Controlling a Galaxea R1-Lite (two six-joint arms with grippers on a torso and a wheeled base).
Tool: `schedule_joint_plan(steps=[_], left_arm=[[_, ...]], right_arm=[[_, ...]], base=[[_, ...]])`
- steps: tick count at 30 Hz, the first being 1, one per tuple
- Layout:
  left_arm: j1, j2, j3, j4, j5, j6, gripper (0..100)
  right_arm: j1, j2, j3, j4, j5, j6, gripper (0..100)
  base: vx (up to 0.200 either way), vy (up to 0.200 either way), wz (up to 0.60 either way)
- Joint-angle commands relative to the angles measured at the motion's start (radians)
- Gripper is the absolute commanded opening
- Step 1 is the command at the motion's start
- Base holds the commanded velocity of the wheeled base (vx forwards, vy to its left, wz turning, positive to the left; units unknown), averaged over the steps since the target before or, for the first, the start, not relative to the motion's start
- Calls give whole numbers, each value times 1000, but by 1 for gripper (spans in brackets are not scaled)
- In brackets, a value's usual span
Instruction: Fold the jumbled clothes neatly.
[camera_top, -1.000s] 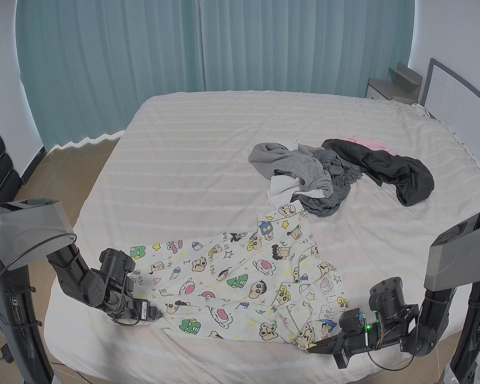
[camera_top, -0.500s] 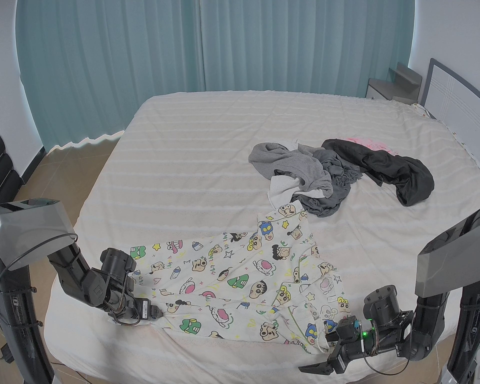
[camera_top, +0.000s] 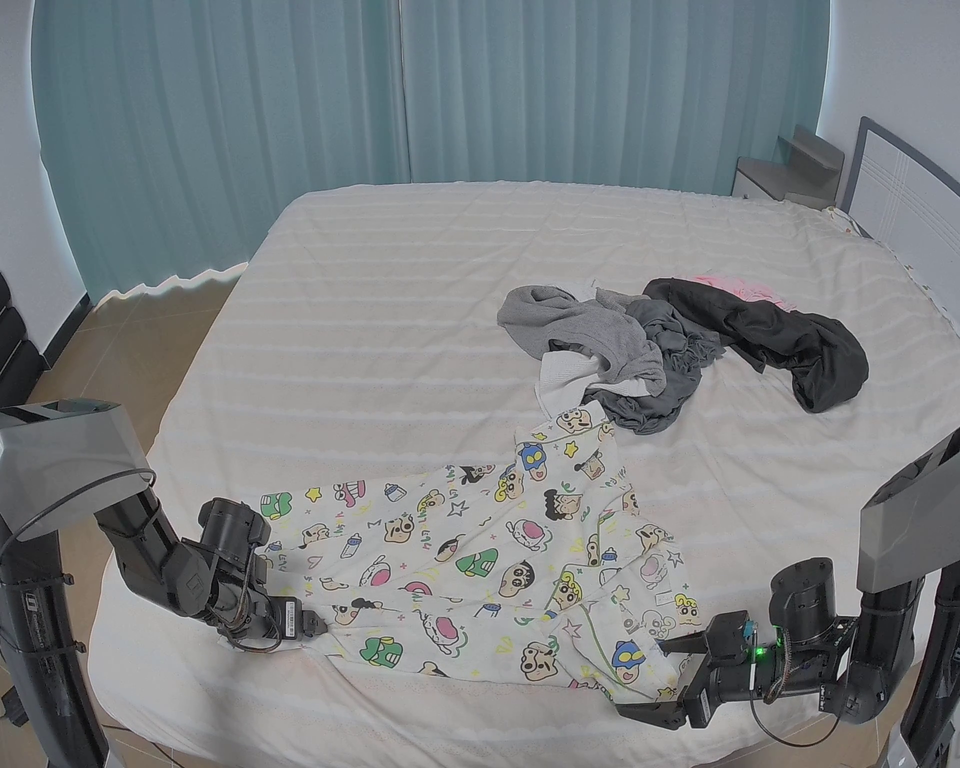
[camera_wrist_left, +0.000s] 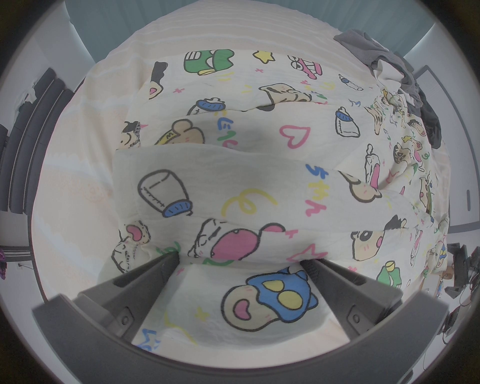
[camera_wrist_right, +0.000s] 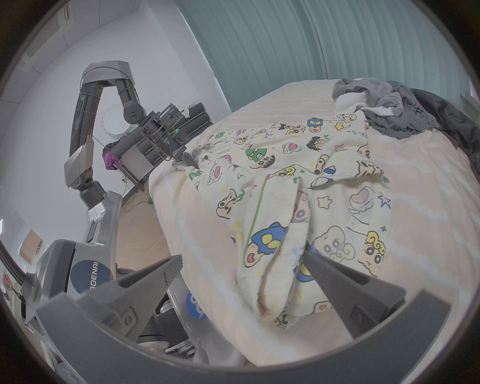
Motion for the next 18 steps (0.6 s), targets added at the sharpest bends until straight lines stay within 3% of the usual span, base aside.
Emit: schedule_joint_plan(steps=[1,7,14,15,18], left_arm=[[0,6,3,1,-1,-1,100],[0,4,4,1,-1,-1,100],[-2,3,6,1,-1,-1,100],[-2,3,6,1,-1,-1,100],[-2,3,6,1,0,-1,100]], right_arm=[[-21,-9,-31,2,-3,4,100],[-35,16,-193,114,-6,102,100],[-47,24,-363,332,-5,127,100],[-48,24,-367,337,-5,127,0],[-47,24,-394,368,-5,127,0]], base=[[0,0,0],[0,0,0],[0,0,0],[0,0,0],[0,0,0]])
